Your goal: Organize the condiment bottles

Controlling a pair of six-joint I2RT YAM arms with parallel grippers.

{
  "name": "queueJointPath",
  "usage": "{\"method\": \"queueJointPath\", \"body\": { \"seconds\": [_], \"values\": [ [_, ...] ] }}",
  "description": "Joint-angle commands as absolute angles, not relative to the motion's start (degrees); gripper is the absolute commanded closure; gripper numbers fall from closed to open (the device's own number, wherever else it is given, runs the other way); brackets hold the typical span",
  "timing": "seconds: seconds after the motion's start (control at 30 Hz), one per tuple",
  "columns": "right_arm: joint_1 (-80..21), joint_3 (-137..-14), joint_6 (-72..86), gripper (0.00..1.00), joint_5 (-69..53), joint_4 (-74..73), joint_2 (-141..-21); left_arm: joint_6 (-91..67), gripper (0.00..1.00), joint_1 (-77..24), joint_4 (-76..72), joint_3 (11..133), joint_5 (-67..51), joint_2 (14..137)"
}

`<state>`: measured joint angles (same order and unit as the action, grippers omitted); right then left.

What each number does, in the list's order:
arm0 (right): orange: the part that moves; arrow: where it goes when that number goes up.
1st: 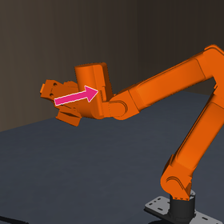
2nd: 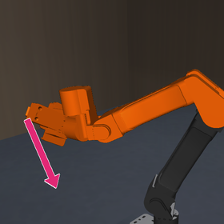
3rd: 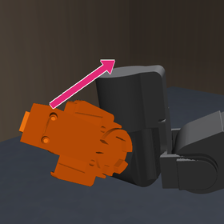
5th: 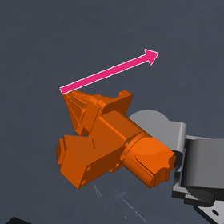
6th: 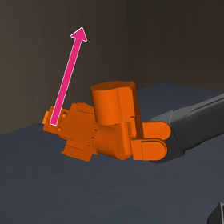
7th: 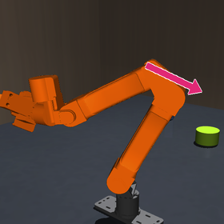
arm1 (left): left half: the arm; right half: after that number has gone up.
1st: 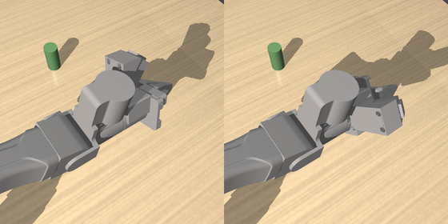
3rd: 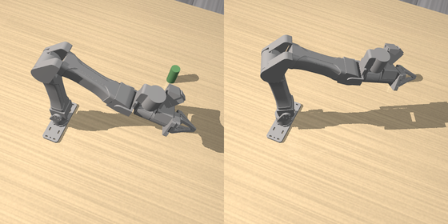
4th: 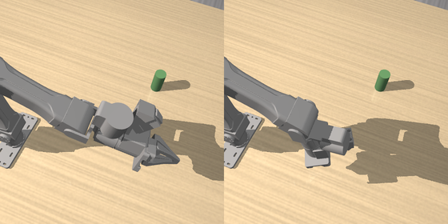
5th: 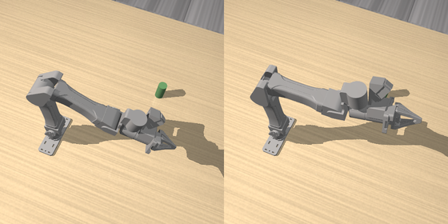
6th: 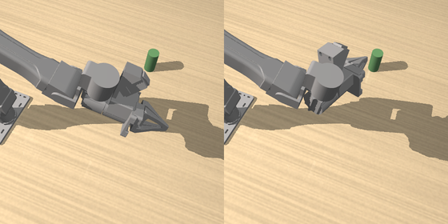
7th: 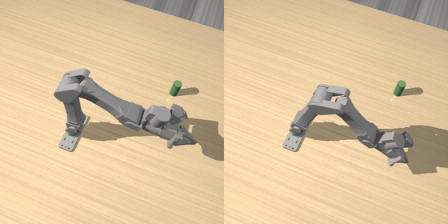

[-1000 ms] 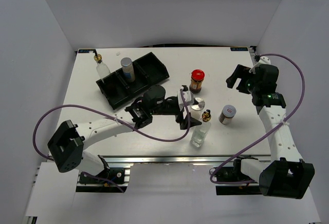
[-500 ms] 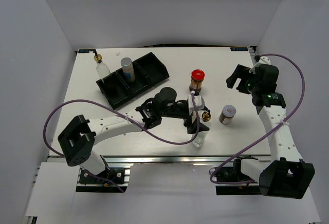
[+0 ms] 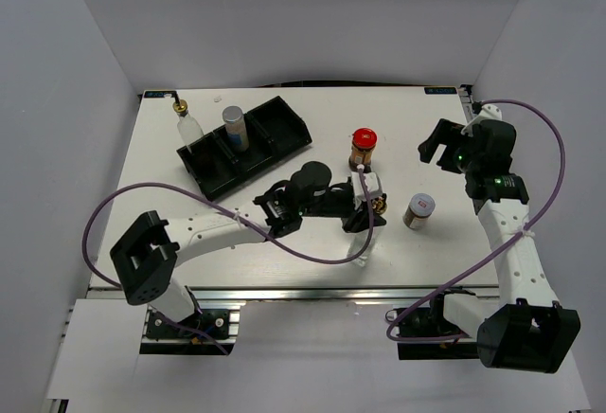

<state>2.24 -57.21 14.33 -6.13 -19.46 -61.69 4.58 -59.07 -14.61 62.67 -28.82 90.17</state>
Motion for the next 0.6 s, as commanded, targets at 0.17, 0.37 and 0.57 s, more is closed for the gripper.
{"method": "queueJointPath", "body": {
  "seconds": [0.17,0.37,0.57],
  "values": [
    [2.37,-56.69,13.54,0.11,-6.24,-16.61,-59.85,0.62,1.0,-59.33,-14.6,59.07,11.02,75.86],
    [2.37,-55.9,13.62,0.11,-6.94,-15.38,-59.76,-2.02,1.0,-58.63,-7.03,58.98,47.9,69.36],
    [2.37,-55.9,13.62,0.11,-6.77,-15.03,-60.73,-6.5,1.0,-50.66,-3.34,58.97,65.03,66.8]
  ]
}}
